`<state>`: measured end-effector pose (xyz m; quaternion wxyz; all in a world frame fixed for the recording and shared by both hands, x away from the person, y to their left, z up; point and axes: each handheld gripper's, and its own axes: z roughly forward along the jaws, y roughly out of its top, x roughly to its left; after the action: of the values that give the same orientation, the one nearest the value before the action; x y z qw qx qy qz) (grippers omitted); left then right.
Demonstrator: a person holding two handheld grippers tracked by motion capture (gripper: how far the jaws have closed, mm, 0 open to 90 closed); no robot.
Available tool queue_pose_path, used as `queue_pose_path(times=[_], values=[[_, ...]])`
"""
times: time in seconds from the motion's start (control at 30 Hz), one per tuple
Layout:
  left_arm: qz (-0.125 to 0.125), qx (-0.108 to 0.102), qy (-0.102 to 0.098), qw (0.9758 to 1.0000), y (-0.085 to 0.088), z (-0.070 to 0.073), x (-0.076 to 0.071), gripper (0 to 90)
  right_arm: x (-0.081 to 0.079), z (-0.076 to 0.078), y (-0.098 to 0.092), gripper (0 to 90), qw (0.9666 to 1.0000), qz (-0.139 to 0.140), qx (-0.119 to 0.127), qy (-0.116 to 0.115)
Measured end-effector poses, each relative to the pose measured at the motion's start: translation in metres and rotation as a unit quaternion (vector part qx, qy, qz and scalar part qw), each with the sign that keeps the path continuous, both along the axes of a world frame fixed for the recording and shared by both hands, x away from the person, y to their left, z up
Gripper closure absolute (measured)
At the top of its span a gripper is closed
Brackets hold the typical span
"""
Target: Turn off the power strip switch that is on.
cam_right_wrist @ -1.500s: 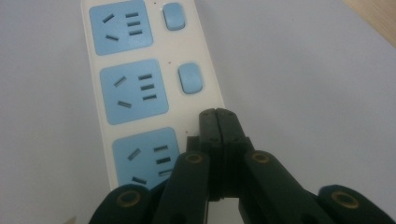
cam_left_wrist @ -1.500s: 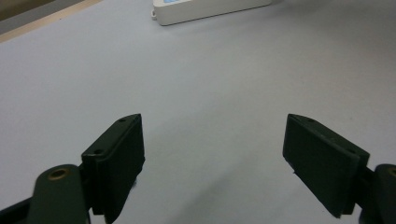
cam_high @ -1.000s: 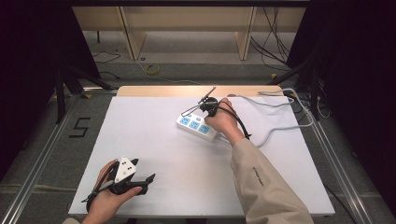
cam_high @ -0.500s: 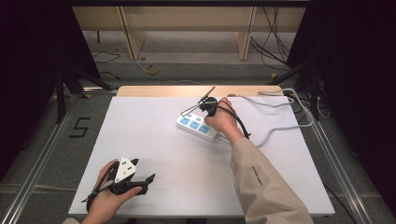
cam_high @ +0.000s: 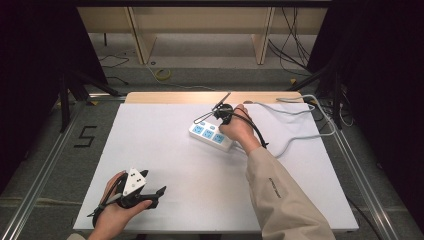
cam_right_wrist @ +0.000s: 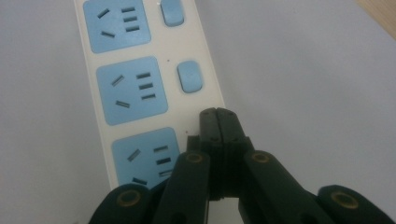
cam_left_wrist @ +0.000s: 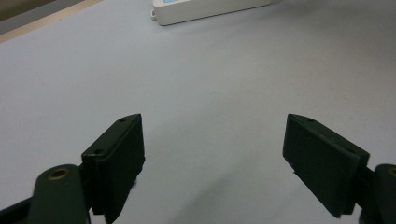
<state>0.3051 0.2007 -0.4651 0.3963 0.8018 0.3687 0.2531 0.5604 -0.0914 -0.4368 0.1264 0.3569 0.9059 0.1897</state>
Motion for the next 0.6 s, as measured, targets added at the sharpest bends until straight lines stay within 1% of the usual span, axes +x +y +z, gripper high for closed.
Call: queue_pose_path(times=[0.37,0.6], values=[[0.0,0.001,0.0,1.0,-0.0002,0.0,0.0,20.6,-0.0003,0.0,0.0004,90.0,1.0,0.001,-0.002,-0.001],[-0.001,0.002,-0.001,1.0,-0.0002,0.0001,-0.0001,20.7,-0.0008,-0.0004,0.0014,90.0,1.0,0.0,-0.005,-0.006]])
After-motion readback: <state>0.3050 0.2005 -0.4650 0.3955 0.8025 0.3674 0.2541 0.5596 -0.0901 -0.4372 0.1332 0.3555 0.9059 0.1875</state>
